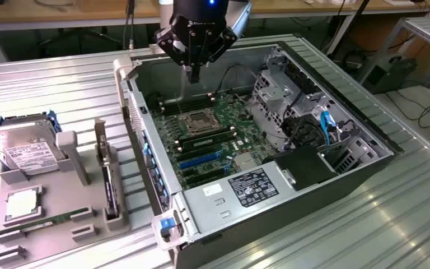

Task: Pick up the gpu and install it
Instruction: 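Reach for the gpu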

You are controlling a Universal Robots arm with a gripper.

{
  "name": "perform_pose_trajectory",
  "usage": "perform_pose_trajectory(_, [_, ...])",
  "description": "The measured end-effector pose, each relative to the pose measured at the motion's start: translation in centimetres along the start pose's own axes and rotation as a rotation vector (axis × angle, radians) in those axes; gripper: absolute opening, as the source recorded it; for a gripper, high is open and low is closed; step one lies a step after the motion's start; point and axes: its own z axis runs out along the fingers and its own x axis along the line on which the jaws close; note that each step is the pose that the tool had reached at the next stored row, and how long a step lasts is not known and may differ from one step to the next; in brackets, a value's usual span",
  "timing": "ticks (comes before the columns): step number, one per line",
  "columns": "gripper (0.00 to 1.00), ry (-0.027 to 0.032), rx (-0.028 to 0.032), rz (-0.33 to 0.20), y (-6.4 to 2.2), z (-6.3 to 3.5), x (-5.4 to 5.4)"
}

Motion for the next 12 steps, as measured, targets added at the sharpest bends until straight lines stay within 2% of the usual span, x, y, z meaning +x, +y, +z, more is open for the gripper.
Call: perform_pose_trajectory(12, [0.11, -0.0001, 0.0, 0.0, -0.08, -0.03, 1.1])
